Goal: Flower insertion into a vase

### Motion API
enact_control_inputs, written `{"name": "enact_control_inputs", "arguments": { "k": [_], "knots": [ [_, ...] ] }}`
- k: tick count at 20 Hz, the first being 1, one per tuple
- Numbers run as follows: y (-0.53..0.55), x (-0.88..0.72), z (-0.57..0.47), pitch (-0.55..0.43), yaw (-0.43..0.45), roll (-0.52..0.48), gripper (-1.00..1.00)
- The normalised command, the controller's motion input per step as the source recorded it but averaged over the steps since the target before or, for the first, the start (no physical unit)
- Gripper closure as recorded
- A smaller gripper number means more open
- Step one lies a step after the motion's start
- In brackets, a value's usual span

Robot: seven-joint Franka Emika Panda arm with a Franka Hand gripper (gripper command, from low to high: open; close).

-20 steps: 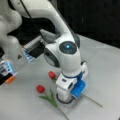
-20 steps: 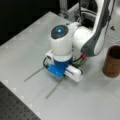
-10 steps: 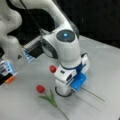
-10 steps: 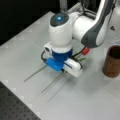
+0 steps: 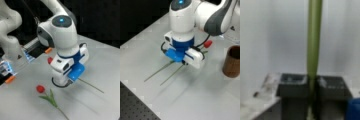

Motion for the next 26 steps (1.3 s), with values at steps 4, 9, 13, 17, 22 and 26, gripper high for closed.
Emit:
{"name": "enact_control_inputs", "arguments": {
  "k": [4,9,13,17,22,26],
  "knots": [
    [0.16,-0.35,0.62,0.022,0.066,-0.043,1.0],
    [0.21,-0.37,0.39,0.035,0.056,-0.02,1.0],
    [0.26,-0.39,0.2,0.065,-0.014,-0.034,1.0],
    [0.25,-0.41,0.04,-0.035,-0.12,-0.044,1.0],
    [0.23,-0.45,0.07,-0.017,-0.165,0.023,1.0],
    [0.24,-0.41,0.0,-0.007,-0.165,0.122,1.0]
  ]
}}
